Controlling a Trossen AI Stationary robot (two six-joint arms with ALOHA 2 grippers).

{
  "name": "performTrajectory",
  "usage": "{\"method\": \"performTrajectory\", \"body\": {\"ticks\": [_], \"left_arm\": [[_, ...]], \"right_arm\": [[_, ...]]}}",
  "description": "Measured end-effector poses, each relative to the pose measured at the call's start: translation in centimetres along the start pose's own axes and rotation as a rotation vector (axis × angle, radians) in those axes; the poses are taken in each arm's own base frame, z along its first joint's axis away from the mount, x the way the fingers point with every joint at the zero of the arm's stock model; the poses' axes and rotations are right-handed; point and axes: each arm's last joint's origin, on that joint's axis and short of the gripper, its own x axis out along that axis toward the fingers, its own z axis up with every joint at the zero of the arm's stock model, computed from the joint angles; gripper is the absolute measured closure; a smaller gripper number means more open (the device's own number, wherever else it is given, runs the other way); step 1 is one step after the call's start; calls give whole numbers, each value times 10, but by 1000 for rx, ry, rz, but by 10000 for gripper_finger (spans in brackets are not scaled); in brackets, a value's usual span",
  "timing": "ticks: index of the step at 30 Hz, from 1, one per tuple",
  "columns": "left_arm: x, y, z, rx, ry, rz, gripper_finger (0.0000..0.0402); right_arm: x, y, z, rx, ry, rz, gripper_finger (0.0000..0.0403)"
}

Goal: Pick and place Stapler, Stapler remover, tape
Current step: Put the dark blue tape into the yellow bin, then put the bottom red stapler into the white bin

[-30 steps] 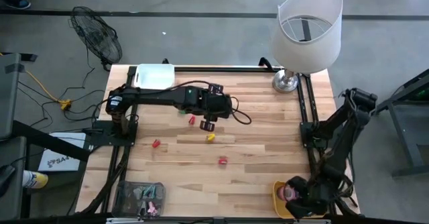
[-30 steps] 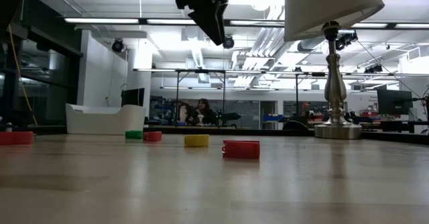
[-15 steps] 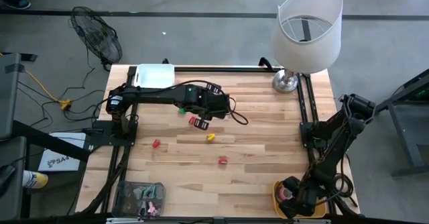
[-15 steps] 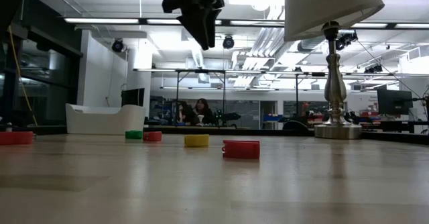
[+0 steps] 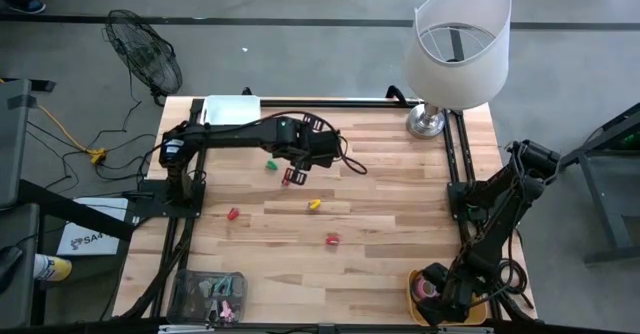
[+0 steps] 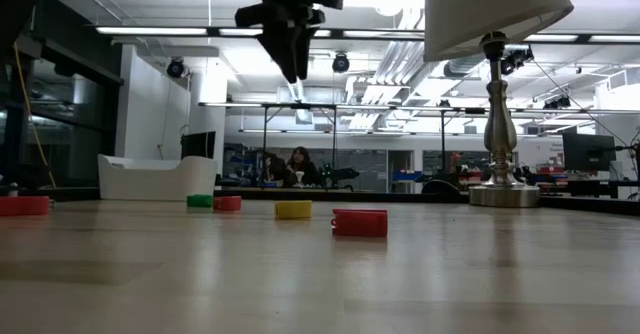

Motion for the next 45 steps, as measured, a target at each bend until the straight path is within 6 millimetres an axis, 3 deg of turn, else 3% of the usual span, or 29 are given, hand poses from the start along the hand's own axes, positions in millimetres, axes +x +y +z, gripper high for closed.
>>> {"method": "performTrajectory", "body": {"ticks": [6, 21, 30, 38, 45], "left_arm": [[3, 5, -5, -6, 22, -8, 236], [4, 5, -9, 31, 58, -33, 236], [14, -4, -13, 51, 82, -115, 236], [48, -27, -15, 3, 61, -279, 236], [64, -51, -8, -58, -73, -511, 236]], "right_arm": [[-4, 0, -2, -13, 18, 9, 218], [-14, -1, -1, -90, 10, 26, 217], [-57, -9, 8, -133, -186, 136, 217], [-101, -32, 33, -214, -350, 52, 217], [-139, -53, 58, -424, -582, -44, 217]]}}
